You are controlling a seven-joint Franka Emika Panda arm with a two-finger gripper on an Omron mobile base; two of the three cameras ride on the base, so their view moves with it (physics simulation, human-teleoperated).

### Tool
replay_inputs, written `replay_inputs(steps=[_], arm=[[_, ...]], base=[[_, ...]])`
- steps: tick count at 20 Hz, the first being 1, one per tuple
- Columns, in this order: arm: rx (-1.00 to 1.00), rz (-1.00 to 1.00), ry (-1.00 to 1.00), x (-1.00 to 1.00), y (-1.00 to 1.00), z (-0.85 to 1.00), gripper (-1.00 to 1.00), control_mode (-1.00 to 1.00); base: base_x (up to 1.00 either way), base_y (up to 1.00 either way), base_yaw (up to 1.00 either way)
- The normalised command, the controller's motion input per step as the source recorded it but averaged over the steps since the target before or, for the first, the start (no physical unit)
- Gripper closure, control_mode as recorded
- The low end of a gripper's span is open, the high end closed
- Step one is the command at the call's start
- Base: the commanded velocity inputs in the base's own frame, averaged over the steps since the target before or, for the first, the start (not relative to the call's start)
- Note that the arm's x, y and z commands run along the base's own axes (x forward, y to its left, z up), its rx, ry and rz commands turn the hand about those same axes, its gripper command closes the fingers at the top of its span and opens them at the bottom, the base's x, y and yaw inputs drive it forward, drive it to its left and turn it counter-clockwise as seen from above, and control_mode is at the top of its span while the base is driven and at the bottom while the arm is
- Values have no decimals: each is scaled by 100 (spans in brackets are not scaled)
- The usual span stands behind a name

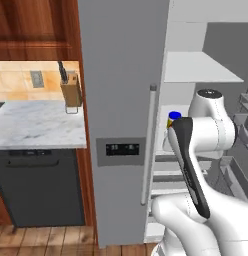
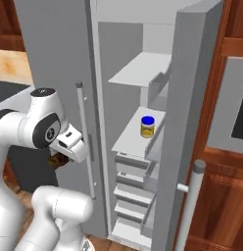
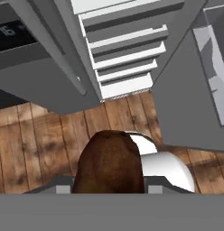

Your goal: Pick sweet potato from the fridge and place it on the plate on the counter.

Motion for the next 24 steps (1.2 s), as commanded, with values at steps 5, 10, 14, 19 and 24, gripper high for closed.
replay_inputs(steps=[5,10,14,19,24], arm=[[0,0,0,0,0,0,100,100],[0,0,0,0,0,0,100,100],[0,0,0,0,0,0,100,100],[0,0,0,0,0,0,100,100],[0,0,0,0,0,0,100,100]], base=[[-7,40,39],[0,46,38],[0,54,35],[14,57,27],[35,62,17]])
